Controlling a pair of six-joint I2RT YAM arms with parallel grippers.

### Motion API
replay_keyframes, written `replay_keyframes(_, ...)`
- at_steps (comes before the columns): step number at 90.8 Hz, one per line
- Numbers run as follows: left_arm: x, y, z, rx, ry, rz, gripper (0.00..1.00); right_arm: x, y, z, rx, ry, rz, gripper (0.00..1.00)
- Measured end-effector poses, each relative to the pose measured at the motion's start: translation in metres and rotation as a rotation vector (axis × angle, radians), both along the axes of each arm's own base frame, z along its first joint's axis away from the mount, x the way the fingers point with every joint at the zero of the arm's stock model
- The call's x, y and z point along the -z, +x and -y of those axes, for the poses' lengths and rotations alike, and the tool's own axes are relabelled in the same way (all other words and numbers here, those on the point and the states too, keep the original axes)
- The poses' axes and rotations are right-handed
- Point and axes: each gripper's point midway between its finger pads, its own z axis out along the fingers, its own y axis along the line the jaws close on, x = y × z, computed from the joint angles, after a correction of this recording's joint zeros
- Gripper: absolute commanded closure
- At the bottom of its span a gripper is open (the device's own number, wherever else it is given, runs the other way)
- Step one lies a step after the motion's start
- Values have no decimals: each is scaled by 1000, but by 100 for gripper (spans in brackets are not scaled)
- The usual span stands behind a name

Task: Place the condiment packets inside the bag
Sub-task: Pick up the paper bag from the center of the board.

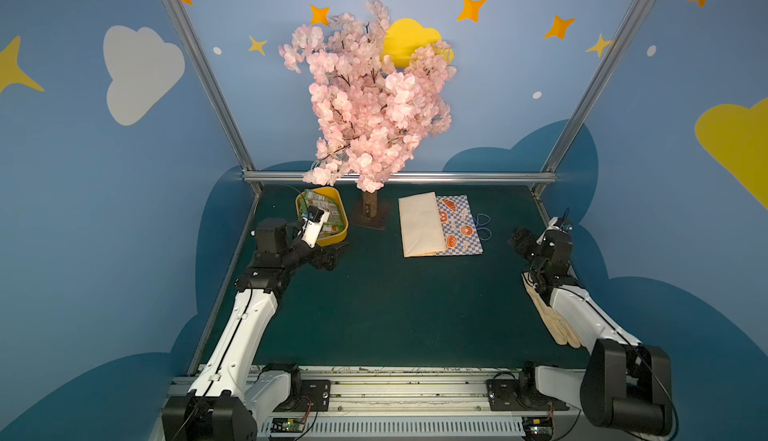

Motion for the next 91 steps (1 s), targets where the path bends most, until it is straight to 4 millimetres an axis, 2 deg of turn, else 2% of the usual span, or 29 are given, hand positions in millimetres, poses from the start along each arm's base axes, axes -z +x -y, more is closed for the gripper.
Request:
replay_keyframes(19,45,-11,11,66,-39,-144,0,17,40,-22,-123,130,-117,21)
replay_keyframes(26,59,-13,13,78,-52,-179,0,30,49,-26,-141,185,-153,25)
replay_keyframes(41,86,-14,11,68,-61,-220,0,69,56,-38,-175,296,-257,31)
replay_keyframes(50,99,-13,9,58,-63,-244,0,85,56,-45,-190,336,-300,34)
replay_keyframes(70,110,-9,8,51,-70,-265,0,95,61,-62,-235,361,-335,36)
replay_keyframes(91,116,-9,7,46,-71,-263,0,106,71,-66,-235,380,-353,39)
